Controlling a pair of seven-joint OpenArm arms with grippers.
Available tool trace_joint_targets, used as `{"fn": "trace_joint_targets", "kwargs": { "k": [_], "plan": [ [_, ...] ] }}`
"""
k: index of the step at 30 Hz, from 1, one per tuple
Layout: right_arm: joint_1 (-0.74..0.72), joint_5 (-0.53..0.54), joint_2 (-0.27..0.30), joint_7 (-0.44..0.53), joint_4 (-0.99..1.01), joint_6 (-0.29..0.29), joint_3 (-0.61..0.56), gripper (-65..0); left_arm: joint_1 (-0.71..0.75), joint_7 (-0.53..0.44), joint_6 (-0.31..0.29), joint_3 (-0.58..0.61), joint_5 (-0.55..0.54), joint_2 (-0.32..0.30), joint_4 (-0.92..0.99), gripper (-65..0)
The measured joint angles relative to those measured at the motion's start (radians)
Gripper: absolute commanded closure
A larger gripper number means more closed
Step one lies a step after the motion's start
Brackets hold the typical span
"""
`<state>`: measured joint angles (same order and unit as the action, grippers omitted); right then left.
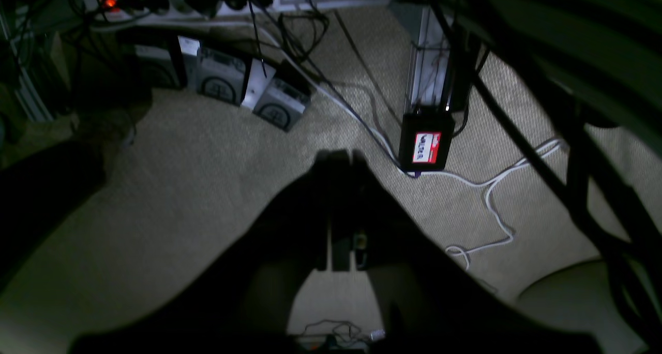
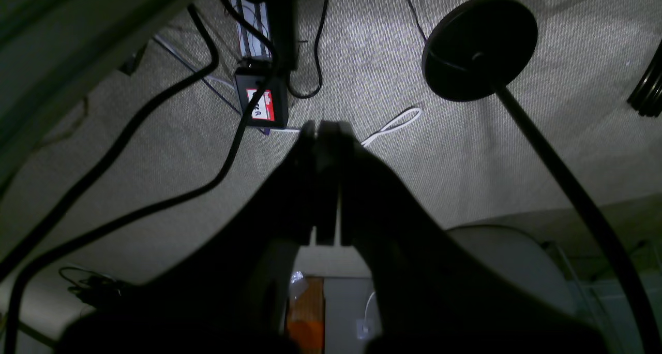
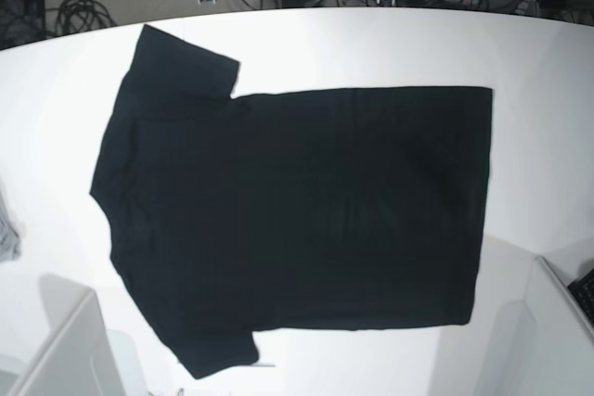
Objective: Fold the T-shirt properly
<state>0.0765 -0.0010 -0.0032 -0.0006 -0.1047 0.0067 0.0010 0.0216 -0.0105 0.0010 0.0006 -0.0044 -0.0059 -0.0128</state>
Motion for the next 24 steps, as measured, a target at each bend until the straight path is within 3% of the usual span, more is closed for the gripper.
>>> {"fn": "trace_joint_targets", "kwargs": {
  "k": [4, 7, 11, 14, 24],
  "plan": [
    [0.005, 0.000, 0.000, -0.002, 0.002, 0.000, 0.000, 0.0, 0.000, 0.001, 0.000, 0.000, -0.001, 0.000, 0.000, -19.4],
    [0.002, 0.000, 0.000, 0.000, 0.002, 0.000, 0.000, 0.0, 0.003, 0.000, 0.000, 0.000, 0.000, 0.000, 0.000, -25.7],
    [0.003, 0.000, 0.000, 0.000, 0.002, 0.000, 0.000, 0.0, 0.003, 0.004, 0.000, 0.000, 0.000, 0.000, 0.000, -17.3],
    [0.005, 0.000, 0.000, 0.000, 0.002, 0.000, 0.000, 0.0, 0.004, 0.005, 0.000, 0.000, -0.003, 0.000, 0.000, 0.0],
    [0.026, 0.000, 0.002, 0.009, -0.026, 0.000, -0.001, 0.0, 0.043, 0.003, -0.001, 0.008, 0.004, -0.012, -0.010, 0.0]
  ]
}}
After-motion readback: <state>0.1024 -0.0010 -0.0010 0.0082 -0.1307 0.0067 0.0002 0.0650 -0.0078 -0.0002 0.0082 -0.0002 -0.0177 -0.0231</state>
